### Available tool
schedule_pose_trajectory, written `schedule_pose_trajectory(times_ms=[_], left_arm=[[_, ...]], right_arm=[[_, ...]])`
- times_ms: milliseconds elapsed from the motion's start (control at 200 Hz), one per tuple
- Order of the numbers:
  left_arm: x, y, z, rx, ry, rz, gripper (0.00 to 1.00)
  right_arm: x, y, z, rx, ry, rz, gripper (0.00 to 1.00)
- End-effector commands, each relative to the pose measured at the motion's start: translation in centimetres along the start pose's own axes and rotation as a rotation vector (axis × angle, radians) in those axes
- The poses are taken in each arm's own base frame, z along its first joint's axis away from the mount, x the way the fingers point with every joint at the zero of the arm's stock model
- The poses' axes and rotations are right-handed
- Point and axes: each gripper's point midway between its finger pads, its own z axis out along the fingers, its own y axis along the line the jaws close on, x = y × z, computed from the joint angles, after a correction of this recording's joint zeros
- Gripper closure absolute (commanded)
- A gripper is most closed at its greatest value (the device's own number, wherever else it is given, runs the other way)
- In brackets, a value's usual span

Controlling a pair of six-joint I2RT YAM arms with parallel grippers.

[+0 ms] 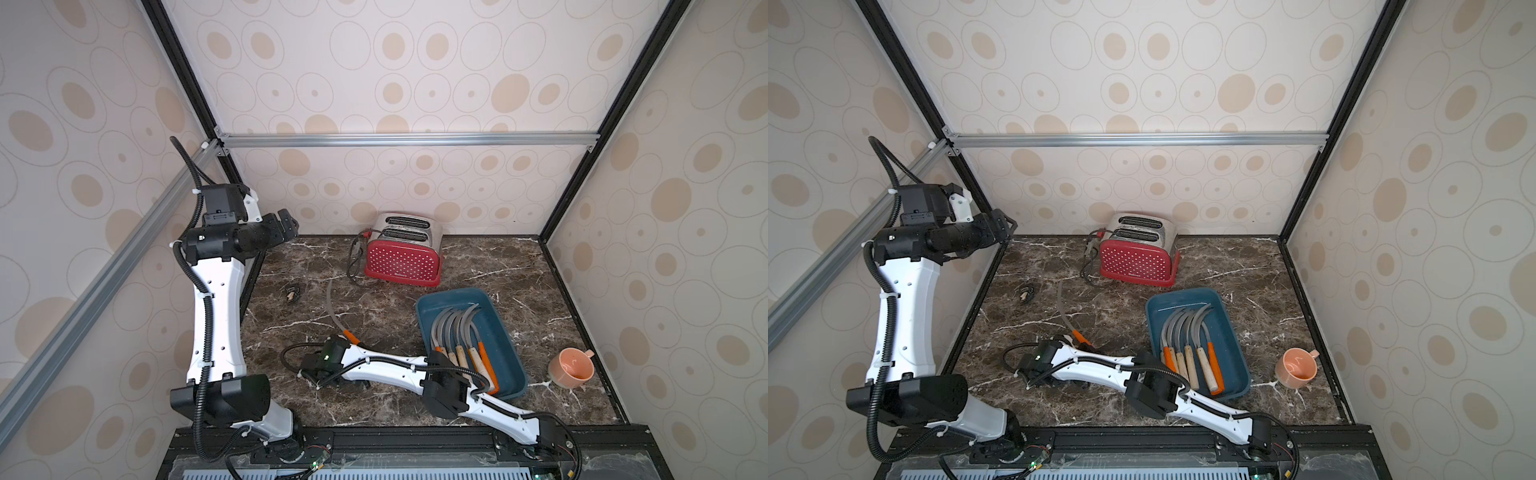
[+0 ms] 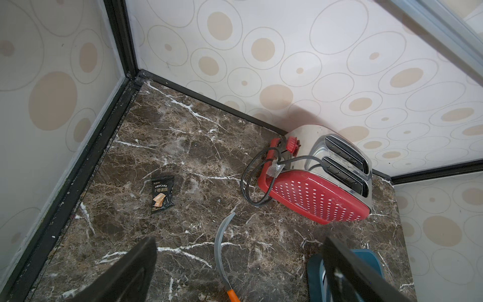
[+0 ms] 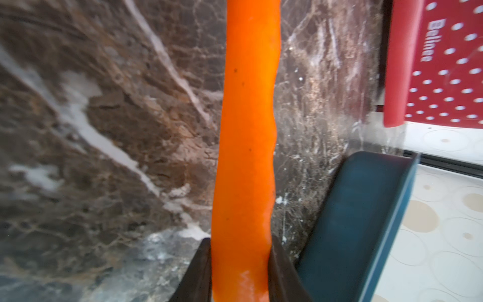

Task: Put small sickles into storage boxes
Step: Pick up the sickle at the center of the board.

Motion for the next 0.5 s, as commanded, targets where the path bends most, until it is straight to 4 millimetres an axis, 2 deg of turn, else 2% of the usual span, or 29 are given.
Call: schedule_pose_trajectory(times_ms=[0, 356, 476, 496], left_arm=[[-1.5, -0.9, -2.8, 0.010, -0.085, 0.001, 0.01], [-2.4, -2.0, -5.4, 0.035, -0.148, 0.048, 0.01], [-2.4, -2.1, -5.8, 0.037, -0.156, 0.063, 0.01], [-2.4, -2.1, -5.8, 0.037, -0.157, 0.066, 0.01]], right_arm=[[0.7, -2.2, -0.8, 0.125, -0.013, -0.030, 1.00], [3.1, -6.4, -3.0, 0.190, 0.009, -0.008, 1.00], [3.7, -7.8, -4.2, 0.190, 0.006, 0.022, 1.00], [4.2, -7.9, -3.9, 0.203, 0.022, 0.007, 1.00]])
